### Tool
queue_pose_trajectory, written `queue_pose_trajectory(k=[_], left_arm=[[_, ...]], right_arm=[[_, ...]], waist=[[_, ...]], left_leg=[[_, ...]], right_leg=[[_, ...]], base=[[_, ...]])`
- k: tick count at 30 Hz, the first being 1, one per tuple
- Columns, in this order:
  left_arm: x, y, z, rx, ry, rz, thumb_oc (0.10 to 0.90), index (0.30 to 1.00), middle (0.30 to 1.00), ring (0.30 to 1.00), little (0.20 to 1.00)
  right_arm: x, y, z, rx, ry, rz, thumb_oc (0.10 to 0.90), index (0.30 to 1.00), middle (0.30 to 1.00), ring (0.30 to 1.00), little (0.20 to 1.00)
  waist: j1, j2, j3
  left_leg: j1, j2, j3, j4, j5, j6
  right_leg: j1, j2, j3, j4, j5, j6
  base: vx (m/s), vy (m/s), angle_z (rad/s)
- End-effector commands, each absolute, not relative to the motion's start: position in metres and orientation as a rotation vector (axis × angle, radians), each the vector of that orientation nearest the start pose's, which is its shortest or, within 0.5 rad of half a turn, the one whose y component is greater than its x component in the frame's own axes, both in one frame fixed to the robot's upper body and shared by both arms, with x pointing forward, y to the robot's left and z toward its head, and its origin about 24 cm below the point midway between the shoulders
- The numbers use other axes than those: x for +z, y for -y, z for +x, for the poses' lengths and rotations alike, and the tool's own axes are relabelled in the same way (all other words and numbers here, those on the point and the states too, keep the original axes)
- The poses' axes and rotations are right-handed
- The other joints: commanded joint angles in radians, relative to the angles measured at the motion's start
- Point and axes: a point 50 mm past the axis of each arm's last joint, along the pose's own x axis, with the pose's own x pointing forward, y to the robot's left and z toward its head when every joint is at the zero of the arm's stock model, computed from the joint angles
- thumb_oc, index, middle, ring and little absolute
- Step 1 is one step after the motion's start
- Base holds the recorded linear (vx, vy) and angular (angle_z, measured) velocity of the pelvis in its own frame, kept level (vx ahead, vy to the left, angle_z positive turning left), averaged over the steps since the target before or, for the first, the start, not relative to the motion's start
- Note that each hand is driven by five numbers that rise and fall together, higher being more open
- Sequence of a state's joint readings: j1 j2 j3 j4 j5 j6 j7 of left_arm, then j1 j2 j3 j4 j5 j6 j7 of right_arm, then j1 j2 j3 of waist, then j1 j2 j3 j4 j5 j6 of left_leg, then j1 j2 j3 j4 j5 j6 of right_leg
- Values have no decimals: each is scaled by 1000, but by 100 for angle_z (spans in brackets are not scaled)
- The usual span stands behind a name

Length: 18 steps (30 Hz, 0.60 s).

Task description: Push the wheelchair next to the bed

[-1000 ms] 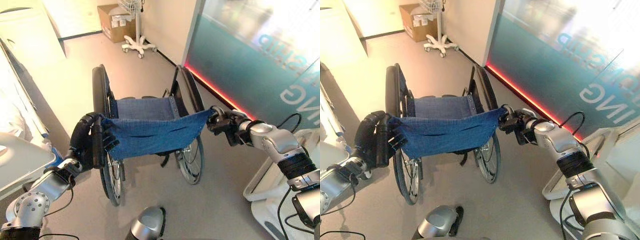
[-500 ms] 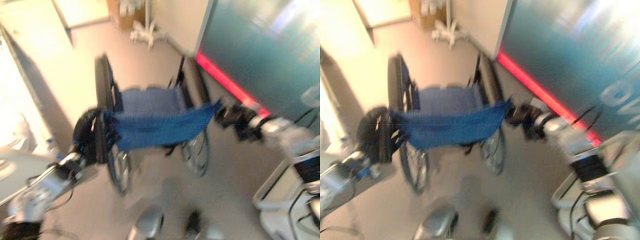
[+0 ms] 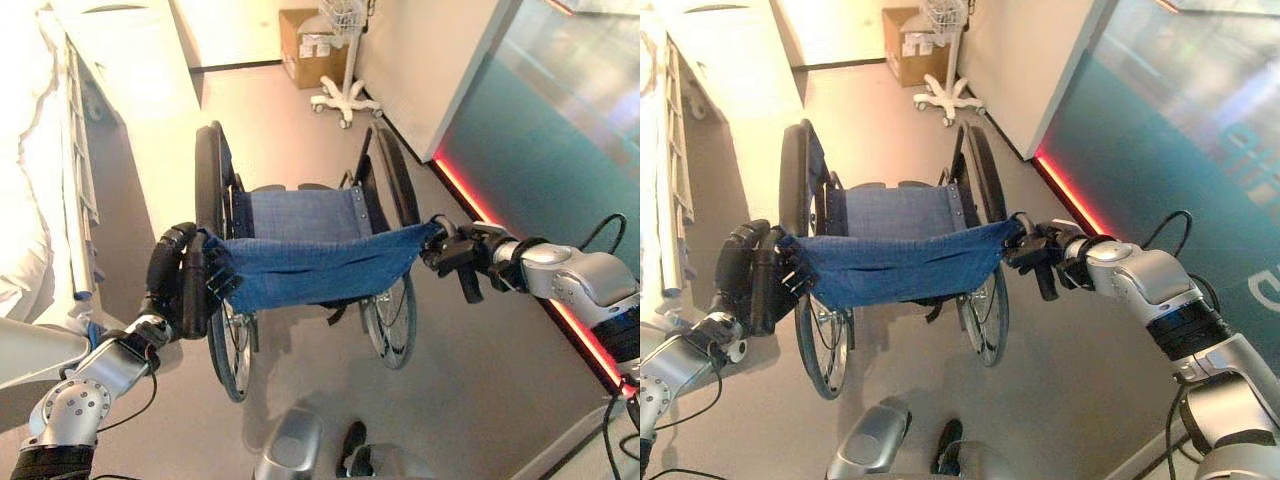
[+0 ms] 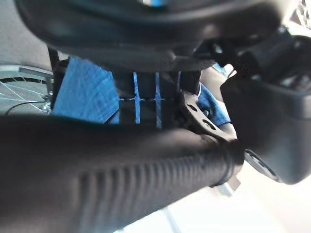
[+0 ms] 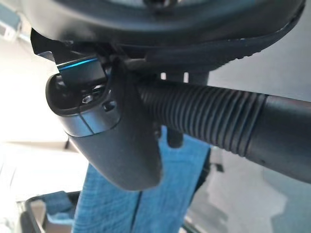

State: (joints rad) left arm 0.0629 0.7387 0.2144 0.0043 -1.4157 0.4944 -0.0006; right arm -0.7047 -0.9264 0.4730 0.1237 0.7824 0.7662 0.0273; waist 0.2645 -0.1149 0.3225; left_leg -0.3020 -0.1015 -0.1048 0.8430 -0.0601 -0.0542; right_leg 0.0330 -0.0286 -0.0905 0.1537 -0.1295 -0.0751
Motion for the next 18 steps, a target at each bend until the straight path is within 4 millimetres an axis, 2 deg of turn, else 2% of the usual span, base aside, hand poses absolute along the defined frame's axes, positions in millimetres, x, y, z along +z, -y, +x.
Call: queue_pose_trajectory(k=[1,2,3,4,5,6,8,11,12,14,17,18], left_arm=[[195,-257,261,-322,109,-441,400,300,300,300,300],[195,-255,263,-336,110,-441,400,300,300,300,300],[194,-254,263,-340,110,-440,400,300,300,300,300],[190,-248,265,-364,111,-439,400,300,300,300,300],[187,-244,266,-379,114,-439,400,300,300,300,300],[186,-241,266,-386,119,-439,400,300,300,300,300],[188,-242,265,-377,132,-439,400,300,300,300,300],[191,-247,264,-345,128,-452,400,300,300,300,300],[193,-250,266,-339,117,-448,400,300,300,300,300],[198,-255,268,-326,118,-437,400,300,300,300,300],[210,-266,271,-314,134,-418,400,300,300,300,300],[213,-267,271,-315,140,-414,400,300,300,300,300]], right_arm=[[210,161,339,452,-155,-345,400,300,300,300,300],[208,160,342,438,-160,-342,400,300,300,300,300],[206,161,343,433,-162,-341,400,300,300,300,300],[199,163,345,413,-172,-342,400,300,300,300,300],[195,165,345,402,-178,-345,400,300,300,300,300],[193,168,345,399,-181,-349,400,300,300,300,300],[190,170,345,409,-181,-351,400,300,300,300,300],[184,173,347,434,-179,-355,400,300,300,300,300],[185,176,347,432,-179,-356,400,300,300,300,300],[189,177,348,436,-165,-355,400,300,300,300,300],[197,175,348,454,-130,-338,400,300,300,300,300],[198,173,349,457,-122,-334,400,300,300,300,300]], waist=[[-12,33,-158],[-8,45,-162],[-7,48,-162],[-1,64,-169],[3,68,-174],[7,66,-178],[12,56,-190],[21,34,-203],[27,14,-210],[29,4,-223],[33,1,-225],[32,2,-224]], left_leg=[[86,22,124,-398,98,9],[98,42,174,-543,131,-5],[104,46,188,-579,143,-8],[93,56,246,-716,199,-18],[85,58,268,-749,224,-22],[83,54,261,-750,226,-21],[92,44,247,-737,185,-3],[111,13,270,-691,115,38],[128,-15,271,-698,92,68],[158,-29,275,-724,85,92],[194,-32,253,-732,74,104],[199,-32,248,-724,67,105]], right_leg=[[104,64,-129,-38,12,98],[138,76,-149,-54,-2,96],[150,79,-154,-59,-6,96],[201,95,-172,-77,-25,97],[227,101,-181,-89,-33,98],[238,99,-181,-92,-41,101],[237,88,-178,-72,-58,111],[239,65,-194,27,-22,154],[229,54,-188,121,63,201],[188,59,-181,246,179,261],[113,77,-164,445,312,334],[94,73,-155,459,317,337]], base=[[439,12,1],[299,20,-3],[463,43,13],[455,51,33],[526,67,29],[378,56,8],[384,81,3],[399,97,-21],[413,113,1],[363,94,34],[335,27,34],[264,-12,27]])
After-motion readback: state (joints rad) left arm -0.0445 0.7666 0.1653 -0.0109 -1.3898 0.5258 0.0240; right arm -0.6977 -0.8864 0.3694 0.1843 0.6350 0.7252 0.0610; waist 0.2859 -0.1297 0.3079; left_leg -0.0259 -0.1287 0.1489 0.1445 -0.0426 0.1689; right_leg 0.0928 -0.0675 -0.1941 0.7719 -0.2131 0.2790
